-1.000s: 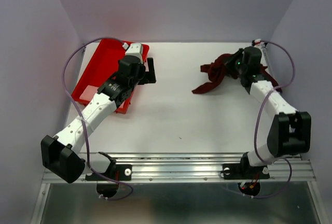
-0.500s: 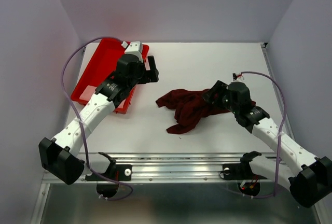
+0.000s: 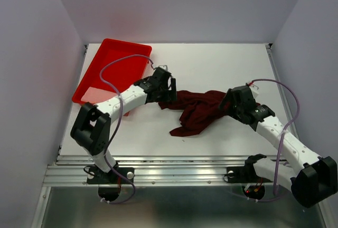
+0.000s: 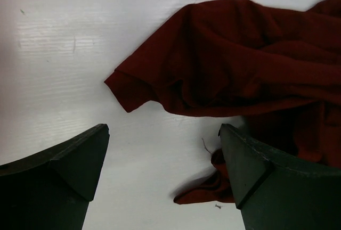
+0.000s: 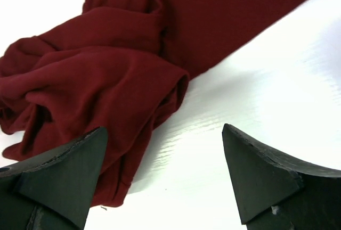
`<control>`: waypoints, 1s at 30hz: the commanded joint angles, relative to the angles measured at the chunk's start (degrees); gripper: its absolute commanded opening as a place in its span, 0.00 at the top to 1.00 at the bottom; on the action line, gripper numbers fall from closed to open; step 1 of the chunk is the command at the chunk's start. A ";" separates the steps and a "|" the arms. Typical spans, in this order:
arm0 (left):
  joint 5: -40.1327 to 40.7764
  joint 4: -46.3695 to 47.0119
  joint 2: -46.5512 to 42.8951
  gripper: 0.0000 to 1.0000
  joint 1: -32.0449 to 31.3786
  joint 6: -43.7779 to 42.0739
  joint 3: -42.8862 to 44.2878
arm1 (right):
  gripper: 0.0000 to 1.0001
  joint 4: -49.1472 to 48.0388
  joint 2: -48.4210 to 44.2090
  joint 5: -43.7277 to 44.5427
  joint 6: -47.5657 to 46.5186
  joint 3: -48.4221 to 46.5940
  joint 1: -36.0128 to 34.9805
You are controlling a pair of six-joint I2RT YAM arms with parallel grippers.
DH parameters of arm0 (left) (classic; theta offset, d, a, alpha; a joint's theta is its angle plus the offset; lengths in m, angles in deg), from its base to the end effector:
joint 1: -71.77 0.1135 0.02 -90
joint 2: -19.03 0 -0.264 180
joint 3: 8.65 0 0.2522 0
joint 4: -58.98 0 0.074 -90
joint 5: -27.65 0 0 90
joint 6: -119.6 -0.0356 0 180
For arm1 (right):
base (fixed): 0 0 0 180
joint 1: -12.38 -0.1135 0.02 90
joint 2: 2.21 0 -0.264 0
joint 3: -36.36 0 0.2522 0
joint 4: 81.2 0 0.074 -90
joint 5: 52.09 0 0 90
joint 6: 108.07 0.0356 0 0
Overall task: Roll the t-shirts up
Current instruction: Place the T-shirt at the center of the board, then flatten out the T-shirt at the center of the board.
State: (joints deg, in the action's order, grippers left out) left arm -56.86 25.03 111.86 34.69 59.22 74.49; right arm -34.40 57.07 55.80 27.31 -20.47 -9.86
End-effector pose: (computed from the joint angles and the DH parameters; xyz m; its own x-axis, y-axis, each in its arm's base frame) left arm 0.2899 -0.2148 0.2592 -0.7480 -0.0514 -0.6618 0.2016 0.9323 -0.3003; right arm 0.1962 0.0684 0.2479 -0.6168 0.4796 -0.6241 0.3765 0.8761 0.3012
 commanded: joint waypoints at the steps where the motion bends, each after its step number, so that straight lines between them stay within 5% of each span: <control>1: 2.06 1.19 2.60 0.04 -1.41 3.60 -0.04 | 0.06 3.35 -1.19 1.36 1.02 -2.63 0.62; 9: -0.75 6.90 12.09 0.05 -1.50 3.86 1.45 | 0.05 1.77 -0.84 -5.23 0.14 -0.88 0.62; 14: -2.59 8.85 15.09 0.23 -1.59 4.12 2.94 | 0.05 0.10 -0.58 -9.62 1.28 1.23 0.62; 16: -2.60 8.85 15.97 0.43 -1.59 3.60 3.82 | 0.06 -0.95 -0.84 -11.11 1.63 2.11 0.62; 17: -2.42 8.59 16.49 0.63 -1.59 2.81 4.87 | 0.07 -1.57 -0.84 -11.56 1.81 2.37 0.62; 20: -1.29 7.01 16.94 1.00 -1.59 1.75 8.03 | 0.11 -3.84 -0.58 -14.10 2.78 3.86 0.62; 23: 1.60 3.67 16.59 1.00 -1.59 0.08 12.16 | 0.17 -8.05 -0.05 -17.36 4.18 6.06 0.62; 30: 6.10 -1.87 6.84 1.00 -0.80 -2.73 20.16 | 0.57 -22.30 4.68 -19.04 6.56 9.76 0.62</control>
State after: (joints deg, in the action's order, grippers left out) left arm -54.76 26.08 127.75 33.33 59.20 88.57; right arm -44.70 58.47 38.01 32.21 -11.07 -9.42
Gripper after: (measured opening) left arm 0.033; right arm 0.517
